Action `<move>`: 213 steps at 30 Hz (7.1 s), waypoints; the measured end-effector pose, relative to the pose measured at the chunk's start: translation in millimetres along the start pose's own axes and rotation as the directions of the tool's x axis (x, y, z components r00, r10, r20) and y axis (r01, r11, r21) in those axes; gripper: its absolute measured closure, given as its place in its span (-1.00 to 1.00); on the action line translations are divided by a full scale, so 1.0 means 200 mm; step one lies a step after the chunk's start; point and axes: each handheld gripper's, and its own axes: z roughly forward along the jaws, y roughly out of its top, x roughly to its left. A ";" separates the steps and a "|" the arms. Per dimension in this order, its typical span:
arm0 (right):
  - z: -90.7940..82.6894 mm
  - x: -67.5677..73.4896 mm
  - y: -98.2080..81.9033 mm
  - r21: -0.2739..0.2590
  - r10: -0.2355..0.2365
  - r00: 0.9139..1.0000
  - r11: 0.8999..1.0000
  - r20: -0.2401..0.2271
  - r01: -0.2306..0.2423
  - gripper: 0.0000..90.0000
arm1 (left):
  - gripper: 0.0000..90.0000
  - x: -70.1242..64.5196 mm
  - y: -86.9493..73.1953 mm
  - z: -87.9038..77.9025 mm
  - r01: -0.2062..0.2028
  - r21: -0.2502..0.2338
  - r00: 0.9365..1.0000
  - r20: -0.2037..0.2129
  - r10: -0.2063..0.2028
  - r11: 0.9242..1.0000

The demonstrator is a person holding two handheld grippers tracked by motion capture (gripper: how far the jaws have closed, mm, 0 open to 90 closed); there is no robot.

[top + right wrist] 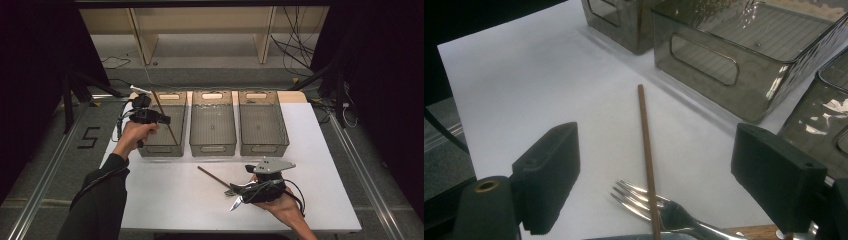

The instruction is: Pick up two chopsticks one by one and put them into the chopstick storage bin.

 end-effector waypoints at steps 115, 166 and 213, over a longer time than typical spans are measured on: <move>0.13 0.03 -0.13 0.529 -0.090 0.995 0.847 0.044 0.053 0.91 | -0.62 -0.40 -0.81 -0.11 -0.149 -0.193 0.964 0.188 0.186 0.970; 0.06 0.19 0.03 0.161 -0.098 0.995 0.982 -0.015 0.099 0.92 | 0.32 -0.54 -0.92 0.14 0.088 -0.154 0.891 0.454 -0.008 0.984; -0.09 0.03 -0.05 0.073 0.061 0.998 0.995 0.010 -0.062 -0.30 | 0.87 -0.30 -0.47 -0.21 0.028 -0.141 0.907 0.420 0.034 0.990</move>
